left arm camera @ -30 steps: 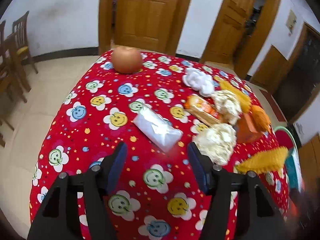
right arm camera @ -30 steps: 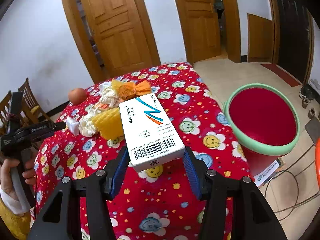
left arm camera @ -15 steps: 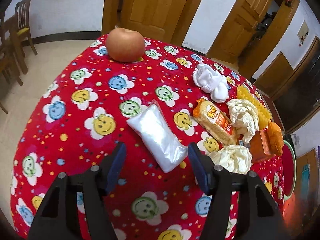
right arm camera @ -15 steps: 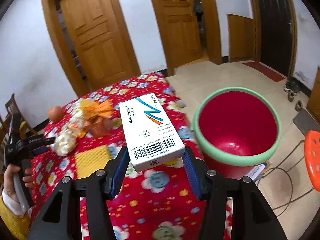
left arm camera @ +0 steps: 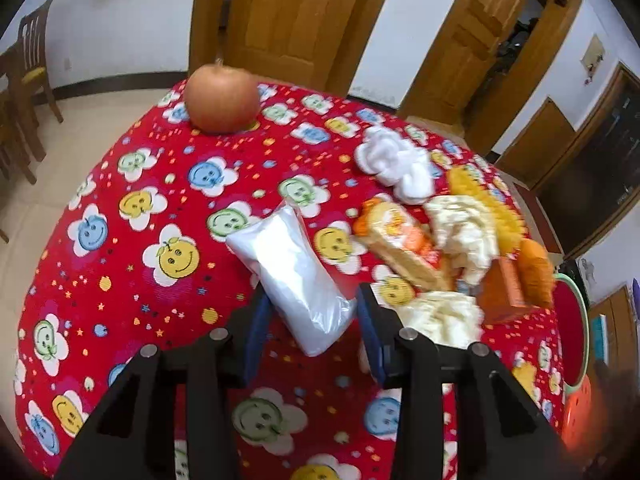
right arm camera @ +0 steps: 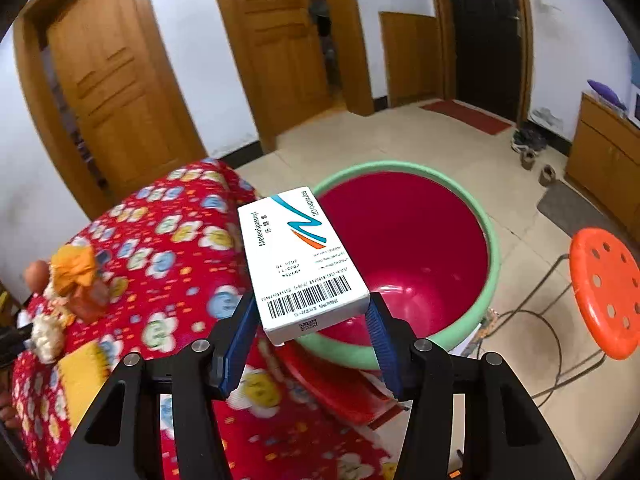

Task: Collect trash
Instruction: 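Carry the white box over the red bucket with the right gripper and release, then carry the white plastic bag over the bucket with the left gripper and release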

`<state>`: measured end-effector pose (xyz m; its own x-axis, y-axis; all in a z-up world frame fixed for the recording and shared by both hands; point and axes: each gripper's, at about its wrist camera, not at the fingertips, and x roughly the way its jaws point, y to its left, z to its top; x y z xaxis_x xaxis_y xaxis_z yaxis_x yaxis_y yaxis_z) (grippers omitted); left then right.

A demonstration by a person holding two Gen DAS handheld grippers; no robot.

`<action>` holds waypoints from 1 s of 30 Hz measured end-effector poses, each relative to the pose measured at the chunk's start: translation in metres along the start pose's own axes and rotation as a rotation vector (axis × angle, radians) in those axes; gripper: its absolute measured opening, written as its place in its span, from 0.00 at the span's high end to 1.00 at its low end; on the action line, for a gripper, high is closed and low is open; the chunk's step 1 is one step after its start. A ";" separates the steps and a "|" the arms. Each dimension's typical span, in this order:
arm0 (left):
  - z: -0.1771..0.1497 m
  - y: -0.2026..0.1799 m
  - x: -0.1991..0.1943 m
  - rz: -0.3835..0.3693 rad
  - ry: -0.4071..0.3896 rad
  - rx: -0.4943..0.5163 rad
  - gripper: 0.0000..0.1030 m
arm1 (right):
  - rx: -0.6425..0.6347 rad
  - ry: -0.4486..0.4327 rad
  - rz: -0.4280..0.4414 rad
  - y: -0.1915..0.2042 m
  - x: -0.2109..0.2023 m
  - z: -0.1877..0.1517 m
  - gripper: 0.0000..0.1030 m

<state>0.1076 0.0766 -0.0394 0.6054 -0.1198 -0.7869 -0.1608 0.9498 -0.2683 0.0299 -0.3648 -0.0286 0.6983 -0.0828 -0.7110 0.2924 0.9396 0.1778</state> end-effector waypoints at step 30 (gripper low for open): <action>-0.049 -0.270 -0.016 -0.339 0.084 0.537 0.59 | 0.110 -0.055 -0.019 -0.065 -0.024 0.003 0.43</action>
<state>0.1030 -0.1921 0.0182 0.4876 -0.4407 -0.7537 0.4553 0.8649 -0.2112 -0.0040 -0.4243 -0.0211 0.7259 -0.1215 -0.6770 0.3740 0.8958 0.2403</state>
